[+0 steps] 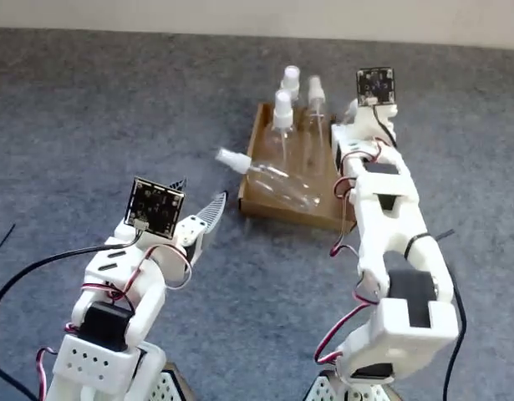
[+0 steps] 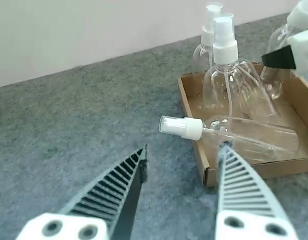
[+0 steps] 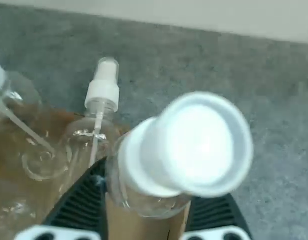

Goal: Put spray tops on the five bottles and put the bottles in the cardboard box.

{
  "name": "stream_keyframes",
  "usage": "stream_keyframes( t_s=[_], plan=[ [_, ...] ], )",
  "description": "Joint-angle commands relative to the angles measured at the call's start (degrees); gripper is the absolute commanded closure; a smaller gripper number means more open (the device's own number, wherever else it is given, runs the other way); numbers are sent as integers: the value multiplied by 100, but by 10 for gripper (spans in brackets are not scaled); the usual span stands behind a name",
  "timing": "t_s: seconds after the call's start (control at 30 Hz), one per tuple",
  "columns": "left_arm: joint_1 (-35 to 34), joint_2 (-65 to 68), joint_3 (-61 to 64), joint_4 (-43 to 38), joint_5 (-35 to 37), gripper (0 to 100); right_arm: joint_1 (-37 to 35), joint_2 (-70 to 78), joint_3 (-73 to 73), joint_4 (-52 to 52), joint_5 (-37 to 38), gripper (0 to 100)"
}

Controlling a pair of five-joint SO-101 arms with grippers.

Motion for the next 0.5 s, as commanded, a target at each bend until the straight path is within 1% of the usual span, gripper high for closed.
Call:
stream_keyframes(
  t_s=[0.0, 0.2, 0.37, 0.47],
  plan=[
    [-66, -48, -13, -97, -35, 790, 57, -40, -84, -127, 35, 994],
    [-66, -48, -13, -97, -35, 790, 57, -31, -48, -92, 35, 985],
    [-66, -48, -4, -97, -35, 790, 48, -40, -48, -84, 35, 865],
    [-66, -48, -4, -105, -35, 790, 48, -40, -48, -84, 35, 811]
  ],
)
